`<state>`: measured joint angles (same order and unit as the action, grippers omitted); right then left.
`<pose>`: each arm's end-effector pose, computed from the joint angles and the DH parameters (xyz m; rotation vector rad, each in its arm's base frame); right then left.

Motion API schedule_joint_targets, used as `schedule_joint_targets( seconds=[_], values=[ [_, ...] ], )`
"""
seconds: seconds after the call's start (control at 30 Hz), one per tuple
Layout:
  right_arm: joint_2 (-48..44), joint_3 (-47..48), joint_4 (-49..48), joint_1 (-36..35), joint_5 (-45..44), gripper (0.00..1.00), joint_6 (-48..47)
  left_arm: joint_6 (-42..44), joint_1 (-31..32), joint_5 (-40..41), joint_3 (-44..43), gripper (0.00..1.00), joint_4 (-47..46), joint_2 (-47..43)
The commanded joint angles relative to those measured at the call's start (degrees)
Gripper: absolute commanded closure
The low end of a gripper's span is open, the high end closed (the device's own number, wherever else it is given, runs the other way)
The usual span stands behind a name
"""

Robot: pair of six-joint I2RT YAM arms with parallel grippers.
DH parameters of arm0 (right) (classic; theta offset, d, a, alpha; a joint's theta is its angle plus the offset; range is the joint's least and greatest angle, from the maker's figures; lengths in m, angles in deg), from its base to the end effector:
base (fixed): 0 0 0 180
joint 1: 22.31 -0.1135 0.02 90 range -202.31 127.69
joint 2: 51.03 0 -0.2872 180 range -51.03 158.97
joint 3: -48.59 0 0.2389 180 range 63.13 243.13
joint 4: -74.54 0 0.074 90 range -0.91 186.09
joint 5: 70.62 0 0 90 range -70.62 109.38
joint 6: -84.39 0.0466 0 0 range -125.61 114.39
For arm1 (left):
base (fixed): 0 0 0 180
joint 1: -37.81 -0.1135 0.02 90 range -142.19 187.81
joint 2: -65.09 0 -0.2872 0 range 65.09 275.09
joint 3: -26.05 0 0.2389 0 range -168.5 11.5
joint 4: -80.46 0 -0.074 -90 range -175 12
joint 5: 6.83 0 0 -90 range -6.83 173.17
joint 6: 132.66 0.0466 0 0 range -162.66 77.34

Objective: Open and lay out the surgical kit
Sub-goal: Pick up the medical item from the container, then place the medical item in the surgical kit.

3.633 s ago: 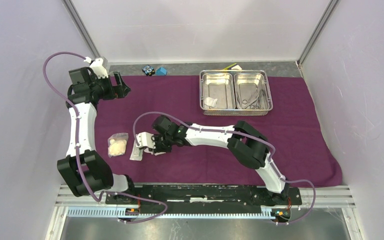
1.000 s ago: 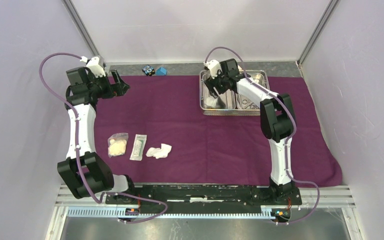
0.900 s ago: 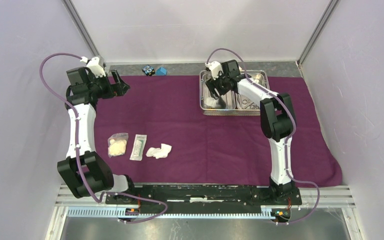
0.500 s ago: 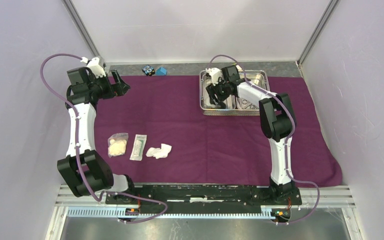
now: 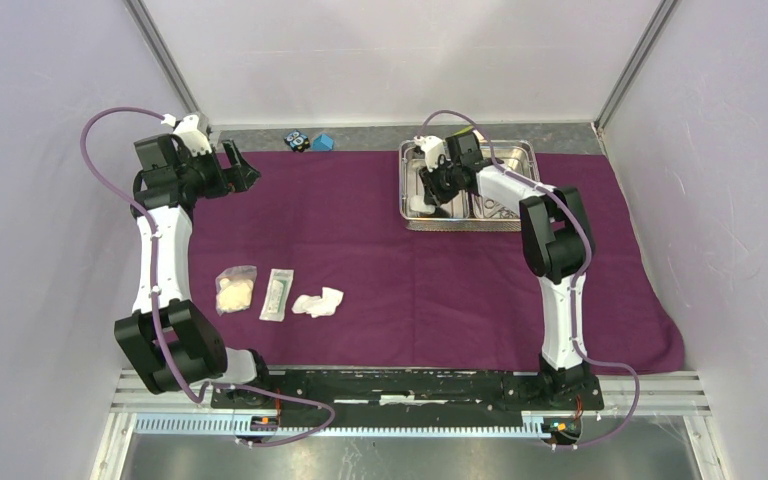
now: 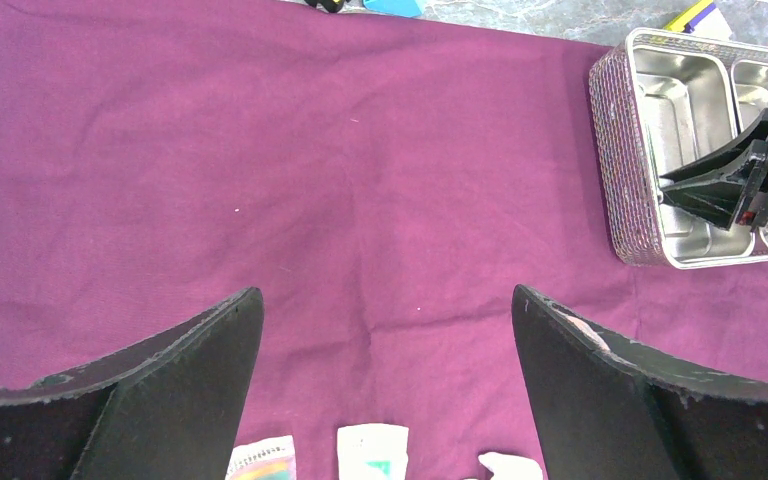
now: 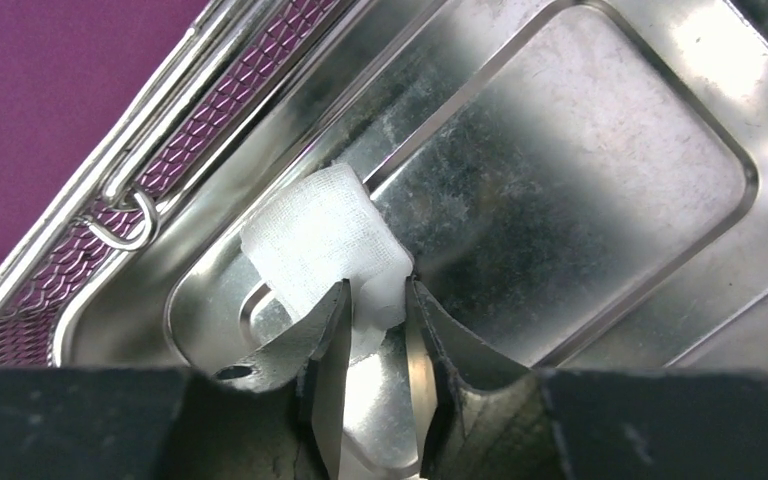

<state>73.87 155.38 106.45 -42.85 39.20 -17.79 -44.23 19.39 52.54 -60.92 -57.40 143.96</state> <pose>0.4506 0.1857 0.1845 -0.8321 2.2865 0.4875 0.2880 0.0709 0.3651 -0.0629 2.0973 -0.4009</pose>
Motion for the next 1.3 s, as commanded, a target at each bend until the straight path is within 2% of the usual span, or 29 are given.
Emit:
schedule_joint_targets(
  seconds=[0.0,0.1,0.2,0.3,0.47,0.67,0.8,0.93,1.27],
  values=[
    [-3.60,-0.75,-0.02,-0.03,2.39,0.71,0.67,-1.69,-0.31,-1.65,-1.08,0.00,-0.62,-0.34],
    [-4.73,-0.17,0.09,0.06,2.76,0.80,0.76,-1.52,-0.31,-1.62,-1.05,0.00,-0.44,-0.43],
    [-6.01,1.30,0.32,0.14,3.01,0.95,0.58,-1.34,-0.33,-1.58,-1.06,0.00,-0.19,-0.42],
    [-7.37,3.22,0.49,0.10,3.04,0.99,0.67,-1.16,-0.31,-1.54,-1.05,0.00,-0.09,-0.47],
    [-10.62,4.80,0.12,0.08,5.99,1.00,1.60,-0.65,-0.33,-1.30,-1.45,0.00,0.09,-0.53],
    [-16.11,1.46,-2.32,-2.07,15.09,1.00,2.34,0.00,-0.31,0.68,-1.72,0.00,-0.08,-0.43],
    [-18.54,-2.48,-3.17,-8.05,17.31,1.00,1.33,-0.79,-0.39,4.31,-2.68,0.00,0.00,-0.07],
    [-18.11,-4.73,-3.30,-17.14,17.43,1.00,-0.66,-1.66,-0.44,4.75,-3.18,0.00,-0.08,-0.42],
    [-8.99,-1.62,-5.06,-31.40,18.19,1.00,2.33,-1.02,-0.78,6.41,-1.52,0.00,0.32,-4.69]
  ],
)
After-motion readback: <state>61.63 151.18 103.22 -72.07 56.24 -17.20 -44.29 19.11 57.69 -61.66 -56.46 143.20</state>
